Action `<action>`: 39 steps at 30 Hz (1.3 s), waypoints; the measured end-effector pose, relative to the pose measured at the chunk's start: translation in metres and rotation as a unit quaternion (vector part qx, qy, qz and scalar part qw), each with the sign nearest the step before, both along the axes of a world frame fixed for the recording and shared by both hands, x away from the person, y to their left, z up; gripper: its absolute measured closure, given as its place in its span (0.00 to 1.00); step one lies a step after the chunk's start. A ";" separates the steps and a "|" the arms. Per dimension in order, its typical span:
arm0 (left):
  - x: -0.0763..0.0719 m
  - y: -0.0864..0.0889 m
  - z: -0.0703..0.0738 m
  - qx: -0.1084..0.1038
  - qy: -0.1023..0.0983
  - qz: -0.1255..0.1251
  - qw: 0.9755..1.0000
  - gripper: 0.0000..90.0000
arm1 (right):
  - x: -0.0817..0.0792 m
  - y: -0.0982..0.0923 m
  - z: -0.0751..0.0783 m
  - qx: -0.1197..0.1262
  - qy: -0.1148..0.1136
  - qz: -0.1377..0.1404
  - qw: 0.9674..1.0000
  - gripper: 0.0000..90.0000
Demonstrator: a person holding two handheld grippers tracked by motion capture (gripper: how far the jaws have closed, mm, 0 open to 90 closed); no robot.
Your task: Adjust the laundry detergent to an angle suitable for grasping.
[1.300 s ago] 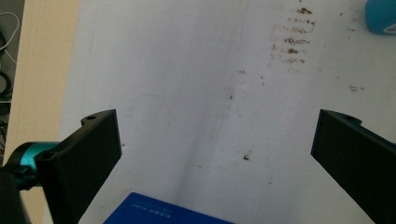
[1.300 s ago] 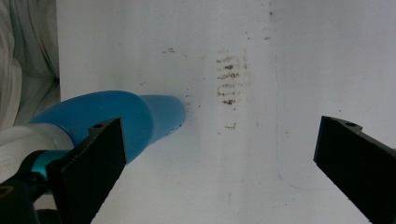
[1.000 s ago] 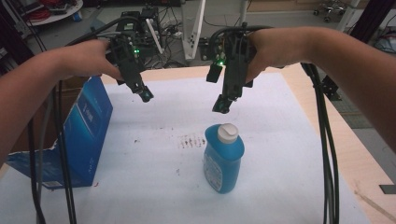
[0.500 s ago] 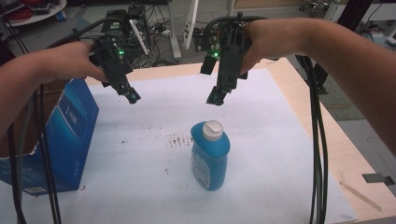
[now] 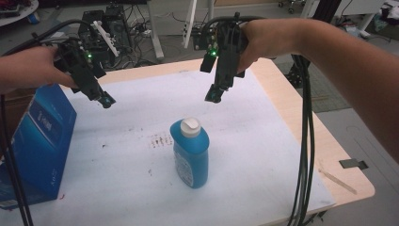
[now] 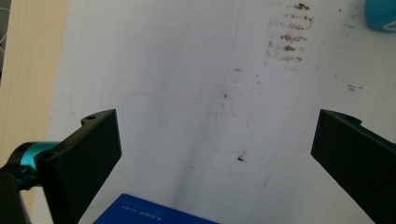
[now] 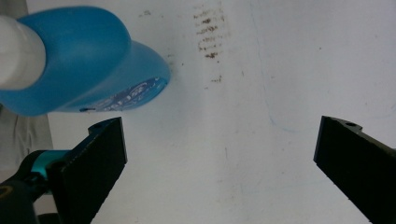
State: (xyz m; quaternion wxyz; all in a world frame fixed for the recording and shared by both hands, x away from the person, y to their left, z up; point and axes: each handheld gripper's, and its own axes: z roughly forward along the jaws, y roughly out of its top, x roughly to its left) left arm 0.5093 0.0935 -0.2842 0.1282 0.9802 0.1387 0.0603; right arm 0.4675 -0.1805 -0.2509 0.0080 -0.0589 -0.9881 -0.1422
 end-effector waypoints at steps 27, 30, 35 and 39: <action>-0.014 -0.002 0.002 -0.004 -0.004 0.006 1.000 0.02 | -0.016 -0.041 -0.010 0.032 -0.028 -0.062 0.997 0.02; -0.013 -0.003 0.001 -0.003 -0.004 0.003 1.000 0.02 | -0.016 -0.046 -0.012 0.034 -0.032 -0.076 0.996 0.02; -0.014 -0.006 0.000 -0.004 -0.003 0.001 1.000 0.02 | -0.016 -0.051 -0.015 0.041 -0.034 -0.090 0.995 0.02; -0.015 -0.008 -0.002 -0.004 0.000 -0.001 1.000 0.02 | -0.016 -0.056 -0.018 0.048 -0.034 -0.107 0.993 0.02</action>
